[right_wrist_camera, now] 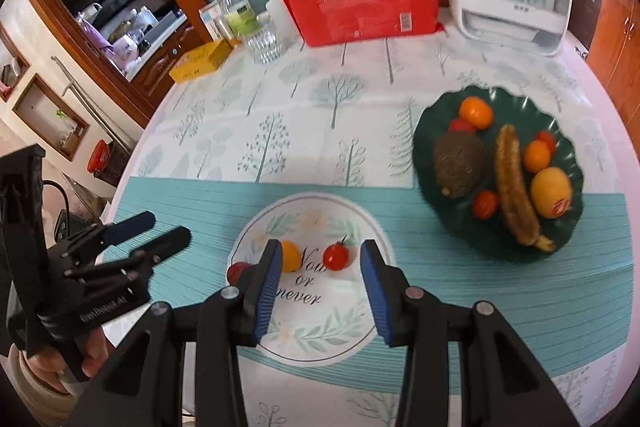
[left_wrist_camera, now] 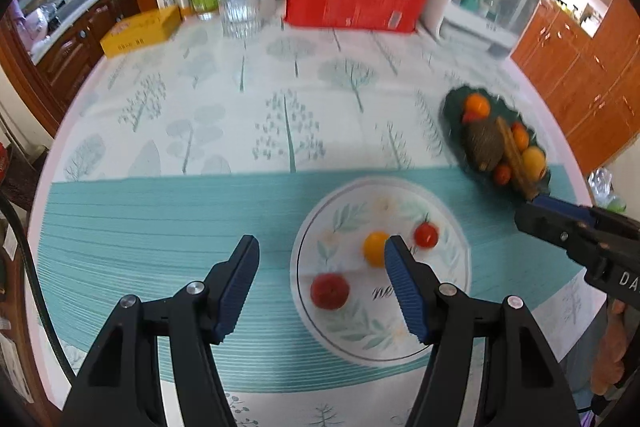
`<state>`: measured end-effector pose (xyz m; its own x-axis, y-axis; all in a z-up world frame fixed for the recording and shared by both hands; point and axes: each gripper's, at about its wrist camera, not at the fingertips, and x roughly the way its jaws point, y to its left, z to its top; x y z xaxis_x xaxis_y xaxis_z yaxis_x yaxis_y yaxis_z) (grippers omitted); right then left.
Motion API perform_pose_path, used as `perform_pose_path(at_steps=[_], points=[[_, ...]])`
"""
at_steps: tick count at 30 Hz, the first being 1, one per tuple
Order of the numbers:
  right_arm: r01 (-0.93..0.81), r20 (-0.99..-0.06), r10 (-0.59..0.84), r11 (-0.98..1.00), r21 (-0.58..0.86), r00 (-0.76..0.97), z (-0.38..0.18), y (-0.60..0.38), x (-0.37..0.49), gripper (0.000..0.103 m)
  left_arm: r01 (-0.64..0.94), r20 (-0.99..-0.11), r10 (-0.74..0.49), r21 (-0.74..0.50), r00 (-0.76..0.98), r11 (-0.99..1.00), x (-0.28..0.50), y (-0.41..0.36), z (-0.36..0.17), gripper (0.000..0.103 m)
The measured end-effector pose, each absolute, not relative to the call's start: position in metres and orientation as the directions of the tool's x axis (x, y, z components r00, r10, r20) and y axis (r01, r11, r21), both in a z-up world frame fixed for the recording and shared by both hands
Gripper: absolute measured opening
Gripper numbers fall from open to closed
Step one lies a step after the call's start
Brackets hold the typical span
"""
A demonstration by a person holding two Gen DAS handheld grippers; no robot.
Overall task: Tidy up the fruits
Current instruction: 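Move both open tools back over the white plate, then grasp the red lychee with the left tool while the right tool grasps a red tomato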
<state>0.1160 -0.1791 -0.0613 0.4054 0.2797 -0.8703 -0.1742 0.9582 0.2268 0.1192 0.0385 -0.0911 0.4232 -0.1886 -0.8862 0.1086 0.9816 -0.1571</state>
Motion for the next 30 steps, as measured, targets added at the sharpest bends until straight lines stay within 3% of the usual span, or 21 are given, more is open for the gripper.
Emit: perform_pose_path(at_steps=[16,26,30], points=[[-0.082,-0.918,0.245,0.969,0.231,0.31,-0.138,-0.165,0.123,0.041,0.174,-0.927,-0.259,-0.218,0.27,0.96,0.124,0.026,-0.173,0.064],[-0.075,-0.929,0.216,0.976,0.203,0.301,-0.157,-0.156,0.137,0.041,0.172,-0.927,-0.275,-0.237,0.256,0.956,0.129,0.027,-0.187,0.055],[-0.083,-0.934,0.197,0.98,0.18,0.299,-0.163,-0.152,0.144,0.035,0.175,-0.928,-0.28,-0.242,0.247,0.954,0.131,0.026,-0.19,0.047]])
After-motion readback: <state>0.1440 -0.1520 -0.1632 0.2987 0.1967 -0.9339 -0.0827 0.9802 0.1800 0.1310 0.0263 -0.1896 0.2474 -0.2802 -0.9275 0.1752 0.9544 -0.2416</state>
